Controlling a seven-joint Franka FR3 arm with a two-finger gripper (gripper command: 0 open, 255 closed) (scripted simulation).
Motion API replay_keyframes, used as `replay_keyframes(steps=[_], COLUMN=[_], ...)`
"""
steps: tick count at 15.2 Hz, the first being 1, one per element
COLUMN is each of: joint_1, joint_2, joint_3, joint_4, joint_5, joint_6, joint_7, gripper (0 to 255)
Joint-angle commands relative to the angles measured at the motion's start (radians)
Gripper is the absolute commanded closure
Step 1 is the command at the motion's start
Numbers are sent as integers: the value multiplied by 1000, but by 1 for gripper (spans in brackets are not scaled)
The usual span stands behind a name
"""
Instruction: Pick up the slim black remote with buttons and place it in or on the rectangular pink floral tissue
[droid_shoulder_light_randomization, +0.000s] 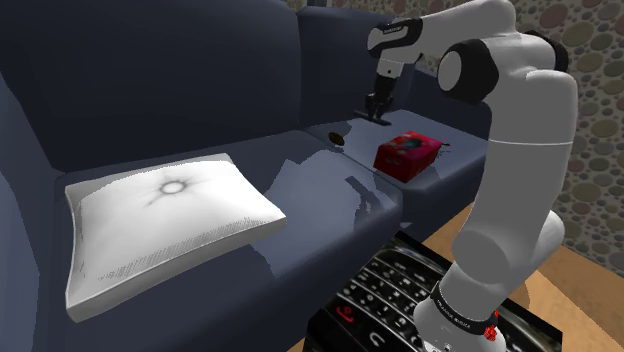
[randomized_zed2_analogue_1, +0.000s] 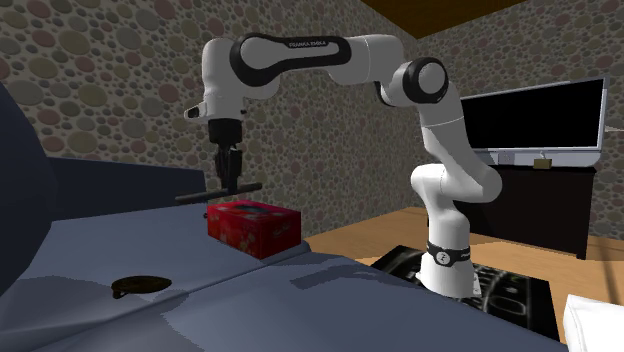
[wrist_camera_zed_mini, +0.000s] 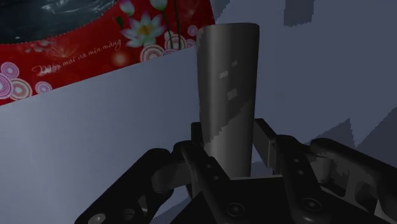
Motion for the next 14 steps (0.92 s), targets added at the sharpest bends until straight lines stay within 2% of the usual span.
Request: replay_keyframes(steps=[1,7,14], joint_1=[-20,-82,-173], joint_2=[-22,-87,-118], joint_3=[-13,-59,-118], joint_4=[-33,-134,-189], joint_5=[-5,-23,-32], joint_6=[9,37,50], joint_7=[-37,-153,-306], gripper=[255,255,255])
